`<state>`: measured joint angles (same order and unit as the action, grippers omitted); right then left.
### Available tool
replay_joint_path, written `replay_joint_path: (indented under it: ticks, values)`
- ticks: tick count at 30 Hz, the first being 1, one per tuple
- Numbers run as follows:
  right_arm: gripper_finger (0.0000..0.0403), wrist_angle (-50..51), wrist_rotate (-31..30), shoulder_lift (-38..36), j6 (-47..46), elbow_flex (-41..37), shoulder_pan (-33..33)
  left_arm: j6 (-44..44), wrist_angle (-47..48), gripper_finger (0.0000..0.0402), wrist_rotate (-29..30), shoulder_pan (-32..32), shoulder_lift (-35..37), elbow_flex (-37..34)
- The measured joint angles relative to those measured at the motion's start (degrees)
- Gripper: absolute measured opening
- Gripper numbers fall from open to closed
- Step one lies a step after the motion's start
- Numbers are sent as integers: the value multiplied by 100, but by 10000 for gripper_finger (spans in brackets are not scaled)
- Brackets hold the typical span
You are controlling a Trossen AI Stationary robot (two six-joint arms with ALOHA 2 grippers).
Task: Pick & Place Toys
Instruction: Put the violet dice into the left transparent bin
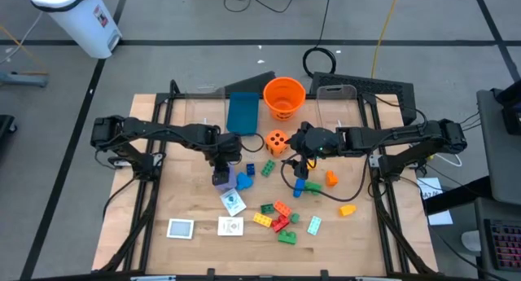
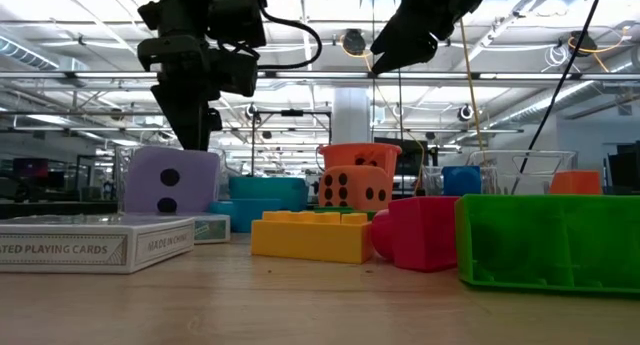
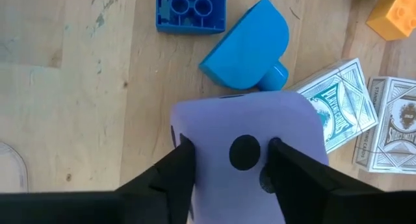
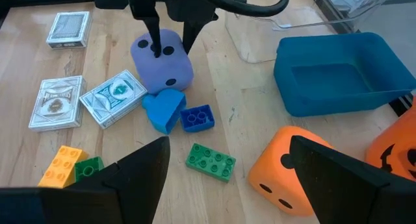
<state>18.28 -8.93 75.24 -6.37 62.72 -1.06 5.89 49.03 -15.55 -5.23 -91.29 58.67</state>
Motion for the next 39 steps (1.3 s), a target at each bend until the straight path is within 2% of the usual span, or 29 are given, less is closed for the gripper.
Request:
replay_joint_path:
  ticks: [13,29,33,39]
  values:
    - [309,-4,-2,0,2,0,0,50,236,110,-28,-241,494,-46]
    - [309,-7,-2,0,0,0,0,43,478,36,-116,-258,512,-24]
    - [309,-7,-2,0,0,0,0,55,587,7,-202,-254,499,15]
    - [309,-9,-2,0,0,0,0,-20,779,12,-183,-254,498,264]
